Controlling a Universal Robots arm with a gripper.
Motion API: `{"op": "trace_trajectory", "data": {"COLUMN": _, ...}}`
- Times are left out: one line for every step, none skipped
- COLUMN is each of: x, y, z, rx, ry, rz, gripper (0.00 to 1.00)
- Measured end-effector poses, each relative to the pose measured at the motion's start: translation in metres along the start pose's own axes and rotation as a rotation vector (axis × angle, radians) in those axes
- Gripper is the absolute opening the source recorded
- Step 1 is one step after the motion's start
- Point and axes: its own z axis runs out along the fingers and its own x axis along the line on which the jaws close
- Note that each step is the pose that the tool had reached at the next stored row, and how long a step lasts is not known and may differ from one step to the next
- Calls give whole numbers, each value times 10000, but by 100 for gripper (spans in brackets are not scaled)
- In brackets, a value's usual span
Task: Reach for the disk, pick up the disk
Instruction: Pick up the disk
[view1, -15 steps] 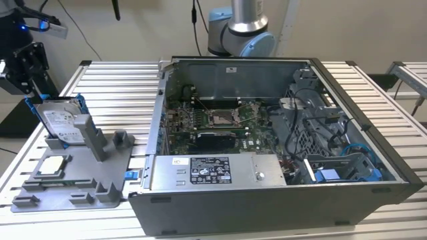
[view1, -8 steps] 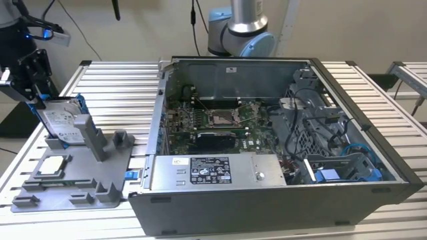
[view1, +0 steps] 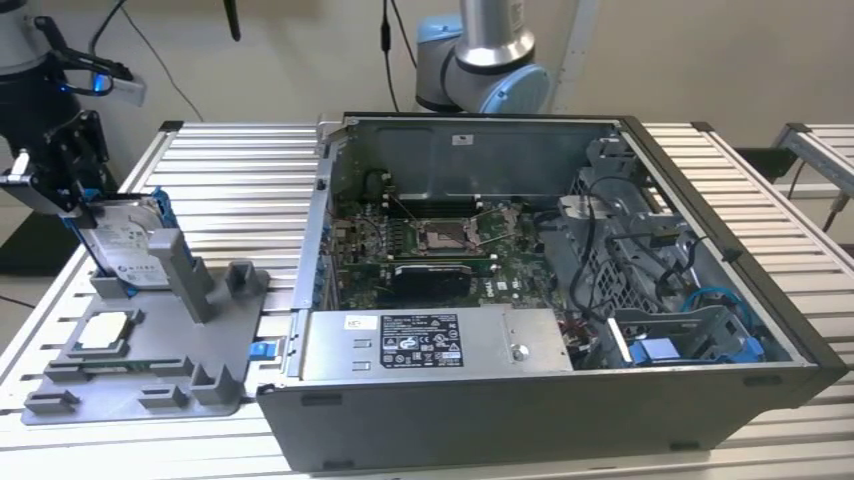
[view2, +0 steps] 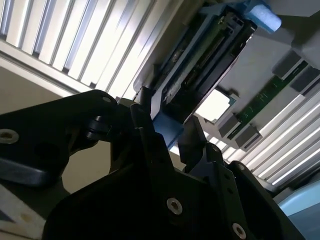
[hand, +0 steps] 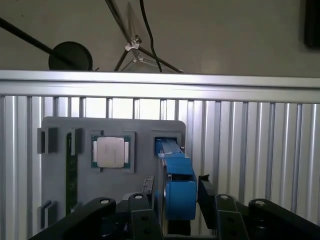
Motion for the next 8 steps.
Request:
{"op": "trace_trajectory", "data": {"x": 0, "y": 1, "z": 19, "rx": 3, "ry": 0, "rz": 0, "gripper": 100}}
{"op": "trace_trajectory", "data": {"x": 0, "y": 1, "z": 37, "rx": 4, "ry": 0, "rz": 0, "gripper": 100}}
{"op": "trace_trajectory", "data": {"x": 0, "y": 2, "z": 55, "rx": 5, "ry": 1, "rz": 0, "gripper": 100}}
{"op": "trace_trajectory", "data": {"x": 0, "y": 2, "z": 74, "rx": 9, "ry": 1, "rz": 0, "gripper": 100}}
{"op": "trace_trajectory", "data": {"x": 1, "y": 3, "z": 91, "rx": 12, "ry": 1, "rz": 0, "gripper": 100}}
{"op": "trace_trajectory", "data": {"x": 1, "y": 3, "z": 110, "rx": 18, "ry": 1, "rz": 0, "gripper": 100}}
{"op": "trace_trajectory", "data": {"x": 1, "y": 3, "z": 128, "rx": 25, "ry": 1, "rz": 0, "gripper": 100}}
{"op": "trace_trajectory", "data": {"x": 1, "y": 3, "z": 146, "rx": 33, "ry": 0, "rz": 0, "gripper": 100}}
